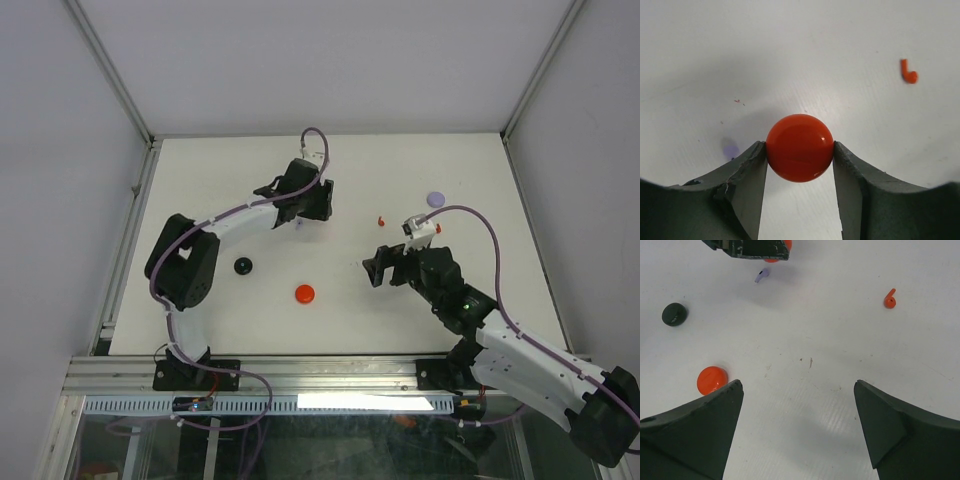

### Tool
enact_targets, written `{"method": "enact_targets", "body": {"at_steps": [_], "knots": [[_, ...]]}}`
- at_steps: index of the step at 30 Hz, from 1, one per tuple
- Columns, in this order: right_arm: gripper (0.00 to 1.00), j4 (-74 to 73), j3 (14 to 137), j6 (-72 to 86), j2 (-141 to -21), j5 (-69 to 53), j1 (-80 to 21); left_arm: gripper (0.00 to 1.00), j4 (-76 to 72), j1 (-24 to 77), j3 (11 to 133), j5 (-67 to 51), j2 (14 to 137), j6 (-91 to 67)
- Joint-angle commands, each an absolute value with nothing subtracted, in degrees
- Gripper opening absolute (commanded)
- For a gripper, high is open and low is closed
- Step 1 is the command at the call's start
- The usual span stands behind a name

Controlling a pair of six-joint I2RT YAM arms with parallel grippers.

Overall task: Insert the wireless bluetooth earbuds into the charging case
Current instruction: Pick up the charging case at the center of the board.

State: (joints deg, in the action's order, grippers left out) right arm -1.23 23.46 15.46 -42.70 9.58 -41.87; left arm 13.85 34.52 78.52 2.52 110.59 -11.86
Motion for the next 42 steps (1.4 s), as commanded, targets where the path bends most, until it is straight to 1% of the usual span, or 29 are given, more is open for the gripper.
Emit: {"method": "enact_targets", "body": {"at_steps": [1,7,11,19,24,28,35,42], "knots": [[0.95,2.69,25.47,16.47,-41.69,9.36,-41.66,0.47,11.43,36.78,74.8,3.22,100.33,-24.05],[0.94,12.01,22.28,16.35,-41.53,7.1,-41.61,0.47,11.91,39.09,68.83,2.84,92.04,-37.83],[0.92,19.22,20.58,14.25,-43.71,7.2,-41.57,0.48,11.81,40.97,65.95,5.24,87.82,-45.87],[0.87,35.2,20.28,12.78,-53.69,2.01,-41.62,0.52,10.82,43.95,62.12,9.59,83.04,-61.75],[0.8,46.63,19.5,16.21,-59.45,-1.71,-41.57,0.49,7.24,45.45,57.04,13.9,79.17,-71.89],[0.76,52.69,18.82,20.3,-62.48,-1.74,-41.62,0.48,4.11,46.62,53.18,17.5,76.38,-77.44],[0.7,58.27,19.34,25.51,-67.47,-1.35,-41.73,0.47,-1.07,48.36,48.85,19.34,74.62,-83.53],[0.65,64.11,20.17,25.74,-71.97,0.02,-42.95,0.48,-3.25,50.49,47.49,22.98,74.15,-86.88]]}}
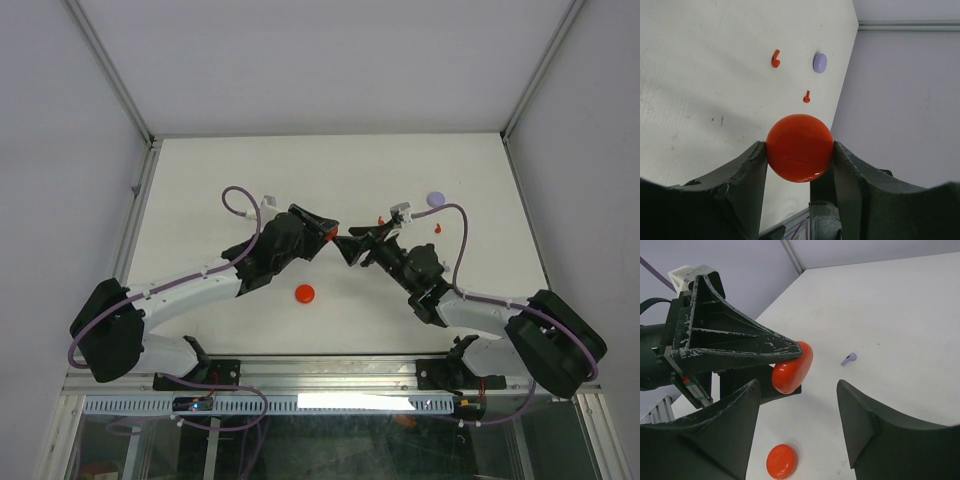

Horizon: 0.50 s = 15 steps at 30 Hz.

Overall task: Insert the wireless bluetooth earbuds into the charging case
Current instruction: Pick up the charging case at the center of the board.

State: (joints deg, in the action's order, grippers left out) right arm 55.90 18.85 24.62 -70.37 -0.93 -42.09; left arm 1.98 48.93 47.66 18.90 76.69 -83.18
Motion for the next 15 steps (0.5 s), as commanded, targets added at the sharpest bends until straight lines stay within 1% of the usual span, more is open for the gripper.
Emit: {"method": "enact_targets", "body": {"at_steps": [1,5,9,15], "knots": [[0.64,64.19,20.47,25.49,-72.57,0.61,-42.97,0.48,-3.3,50.83,47.33,23.61,73.93,-87.26],[0.62,65.67,20.98,24.82,-75.04,3.63,-44.58,0.48,-4.01,51.77,46.6,25.46,73.2,-88.6],[0.57,70.06,20.66,24.57,-77.69,5.52,-45.23,0.48,-4.37,52.82,46.08,26.8,73.36,-90.16],[0.54,74.12,20.92,23.47,-79.92,5.92,-46.03,0.48,-6.06,53.82,45.48,27.61,74.11,-91.93]]}}
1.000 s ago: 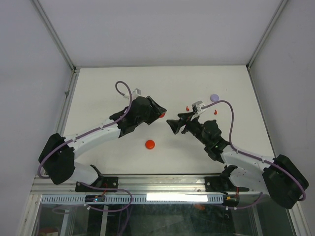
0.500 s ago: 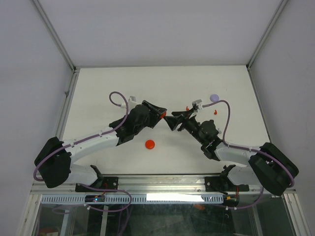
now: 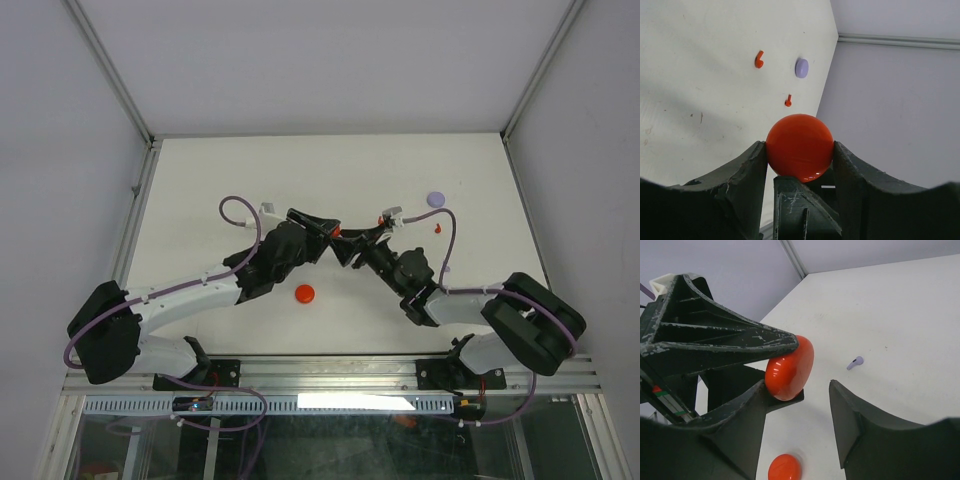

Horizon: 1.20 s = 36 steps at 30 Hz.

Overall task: Insert the wireless bluetooth earbuds into the charging case
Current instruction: Pick up the charging case at the center of the board.

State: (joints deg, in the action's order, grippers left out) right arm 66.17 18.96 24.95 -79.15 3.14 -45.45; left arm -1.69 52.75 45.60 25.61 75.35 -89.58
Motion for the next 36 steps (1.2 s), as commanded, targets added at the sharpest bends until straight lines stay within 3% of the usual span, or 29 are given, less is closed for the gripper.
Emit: {"method": "enact_targets", "body": {"at_steps": [1,9,16,23,29,36], "knots": [[0.54,74.55,20.99,23.26,-80.21,6.02,-46.19,0.48,-6.13,54.01,45.6,27.81,74.13,-92.01],[0.44,75.82,21.79,23.14,-81.74,7.9,-46.75,0.5,-7.02,54.71,45.54,28.39,74.64,-92.29],[0.21,77.13,21.97,22.4,-82.63,5.67,-46.85,0.53,-7.58,54.84,44.23,27.63,74.5,-92.66],[0.0,73.07,21.87,18.14,-78.93,2.44,-46.76,0.74,-7.83,54.89,43.28,28.65,72.4,-87.85],[0.0,57.38,23.9,15.39,-70.88,-7.17,-43.86,0.86,-12.4,54.38,39.59,28.24,67.35,-74.35],[0.0,27.05,32.19,11.21,-61.29,-19.92,-39.48,0.85,-15.02,54.25,36.24,24.7,58.52,-49.73]]}}
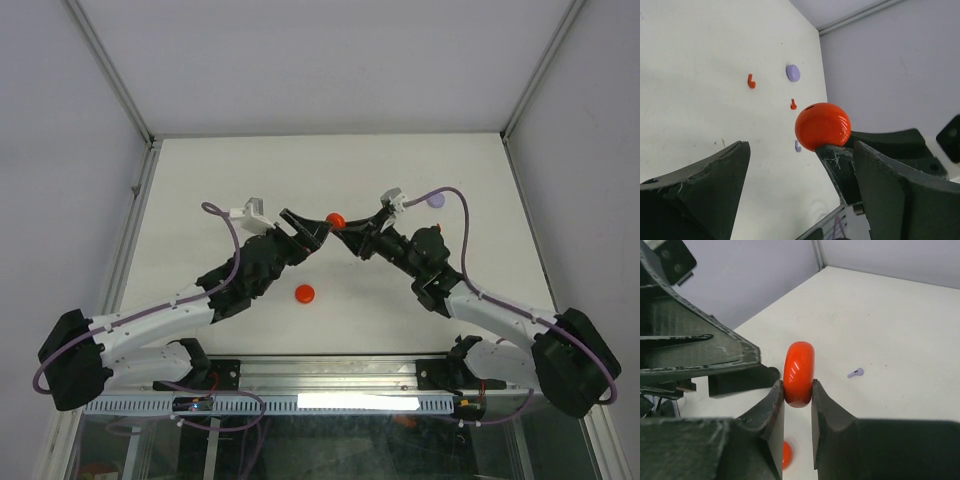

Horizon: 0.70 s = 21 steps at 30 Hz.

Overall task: Insert the wireless bluetooth earbuds into the charging case
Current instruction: Pick up the charging case at the center of the board.

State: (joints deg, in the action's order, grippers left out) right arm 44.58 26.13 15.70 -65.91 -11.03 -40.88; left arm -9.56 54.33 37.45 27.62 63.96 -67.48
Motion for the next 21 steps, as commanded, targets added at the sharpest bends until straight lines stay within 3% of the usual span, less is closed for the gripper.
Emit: {"method": "enact_targets", "body": {"at_steps": [1,9,21], "knots": [[0.0,22.94,34.2,9.87,-60.38,-21.26,-39.2,0.84,-15.71,54.23,35.65,23.67,57.02,-46.46],[0.0,-8.92,49.89,1.18,-59.46,-30.9,-37.99,0.88,-17.21,54.23,34.02,9.95,47.44,-17.08],[0.0,-42.0,69.73,-10.19,-63.72,-38.36,-37.98,0.89,-4.74,54.23,41.4,-8.14,48.57,4.26]]}}
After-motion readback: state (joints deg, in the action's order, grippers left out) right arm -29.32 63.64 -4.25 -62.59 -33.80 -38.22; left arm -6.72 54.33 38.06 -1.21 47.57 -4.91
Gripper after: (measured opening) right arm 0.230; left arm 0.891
